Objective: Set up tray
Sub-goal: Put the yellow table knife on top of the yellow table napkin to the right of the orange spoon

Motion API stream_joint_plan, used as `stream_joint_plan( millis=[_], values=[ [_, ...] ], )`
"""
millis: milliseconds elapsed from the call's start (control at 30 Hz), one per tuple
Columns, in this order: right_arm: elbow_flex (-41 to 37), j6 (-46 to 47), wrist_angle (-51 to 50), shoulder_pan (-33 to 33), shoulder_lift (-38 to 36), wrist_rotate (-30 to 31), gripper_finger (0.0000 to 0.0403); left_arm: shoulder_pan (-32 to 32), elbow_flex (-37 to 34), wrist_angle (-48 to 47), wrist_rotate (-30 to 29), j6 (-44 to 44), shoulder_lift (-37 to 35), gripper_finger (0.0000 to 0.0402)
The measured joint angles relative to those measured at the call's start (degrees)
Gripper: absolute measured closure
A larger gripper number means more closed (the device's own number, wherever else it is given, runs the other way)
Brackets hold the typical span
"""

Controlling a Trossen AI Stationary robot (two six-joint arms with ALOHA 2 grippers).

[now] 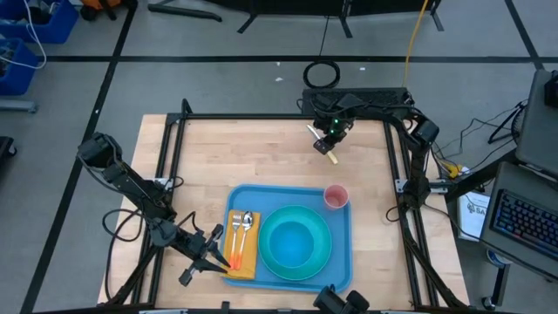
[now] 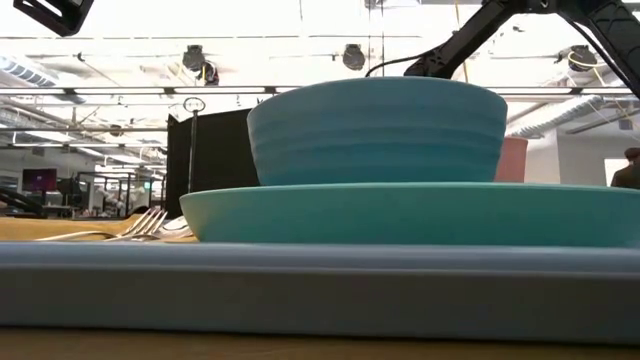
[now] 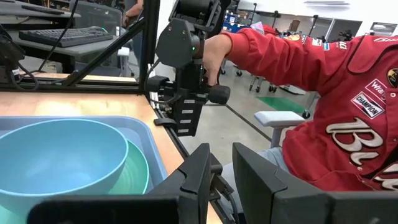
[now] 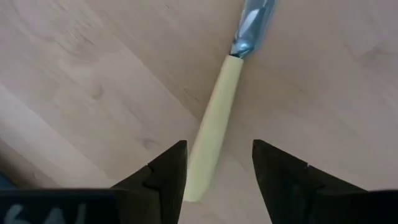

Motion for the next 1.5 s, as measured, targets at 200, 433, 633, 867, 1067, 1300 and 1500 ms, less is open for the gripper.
stream_joint_plan(
  millis=[200, 433, 633, 867, 1067, 1300, 1500],
  values=[
    [-4.02, -0.46, 2.86, 0.04, 0.01, -1.47, 0.0229, 0.00, 0.02, 0.00, 0.00, 0.02, 0.00, 0.0330],
    [-8.09, -0.72, 6.74, 0.04, -0.17, -1.37, 0.0231, 0.02, 0.02, 0.00, 0.00, 0.04, 0.00, 0.0330],
    [-9.55, -0.57, 9.43, 0.00, -0.34, -1.25, 0.0247, 0.04, 0.02, 0.02, -0.02, 0.07, 0.00, 0.0330],
    [-9.62, -1.62, 9.41, -0.08, -0.27, -1.07, 0.0346, 0.04, 0.00, 0.02, 0.00, 0.07, 0.00, 0.0330],
    [-9.69, -2.32, 9.67, -0.17, -0.20, -1.28, 0.0347, 0.00, 0.02, 0.01, -0.02, 0.07, 0.00, 0.0330],
    [-10.08, -3.30, 11.32, -0.15, -2.60, -1.98, 0.0347, 0.00, 0.00, -0.16, -0.01, 0.09, 0.00, 0.0330],
    [-9.95, -2.96, 13.54, -0.17, -6.98, -6.11, 0.0348, 0.00, 0.02, -0.31, 0.00, 0.15, 0.00, 0.0330]
  ],
)
